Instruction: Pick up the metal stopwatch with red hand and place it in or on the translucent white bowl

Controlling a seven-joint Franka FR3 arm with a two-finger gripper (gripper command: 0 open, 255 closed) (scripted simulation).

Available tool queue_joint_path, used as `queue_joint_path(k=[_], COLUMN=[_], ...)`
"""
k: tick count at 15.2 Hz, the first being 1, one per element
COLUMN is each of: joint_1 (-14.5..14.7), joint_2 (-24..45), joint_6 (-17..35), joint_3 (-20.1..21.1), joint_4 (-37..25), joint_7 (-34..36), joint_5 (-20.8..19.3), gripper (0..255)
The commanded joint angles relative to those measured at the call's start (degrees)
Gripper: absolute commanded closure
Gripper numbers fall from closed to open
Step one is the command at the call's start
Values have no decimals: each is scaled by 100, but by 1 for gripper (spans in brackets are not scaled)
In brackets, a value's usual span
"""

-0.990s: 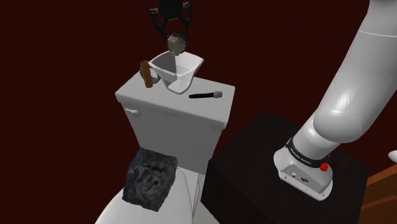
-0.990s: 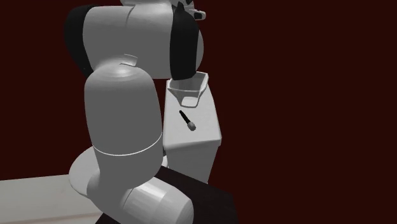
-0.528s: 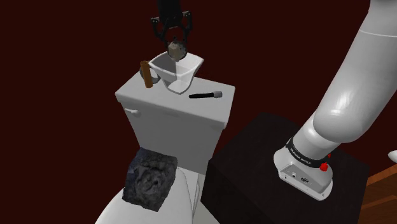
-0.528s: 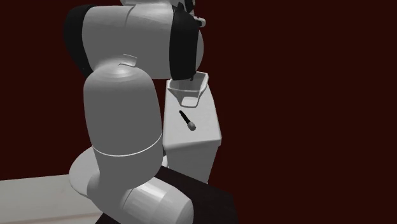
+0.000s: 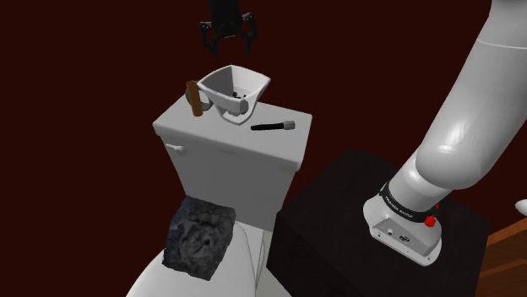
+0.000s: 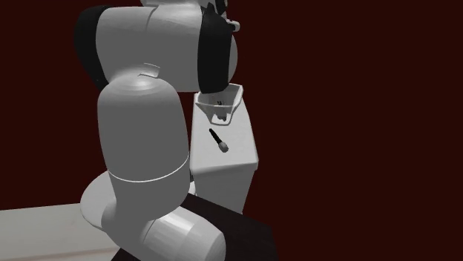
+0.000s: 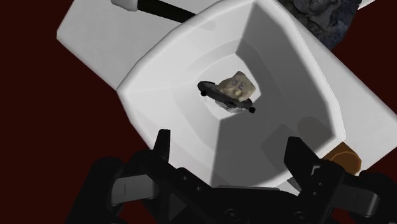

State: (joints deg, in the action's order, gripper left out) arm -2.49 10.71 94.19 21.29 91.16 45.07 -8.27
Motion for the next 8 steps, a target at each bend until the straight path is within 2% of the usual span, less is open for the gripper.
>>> queue_joint_path(k=[1,3,7,8], joint_1=[0,0,108,109], joint_2=[0,0,216,216], joint_6=[0,0,-807,-807], joint_3=[0,0,38,37], joint_4=[0,0,-1005,-1005], joint_7=[0,0,19,19], joint_5=[0,0,-68,-68], gripper=[0,0,0,0])
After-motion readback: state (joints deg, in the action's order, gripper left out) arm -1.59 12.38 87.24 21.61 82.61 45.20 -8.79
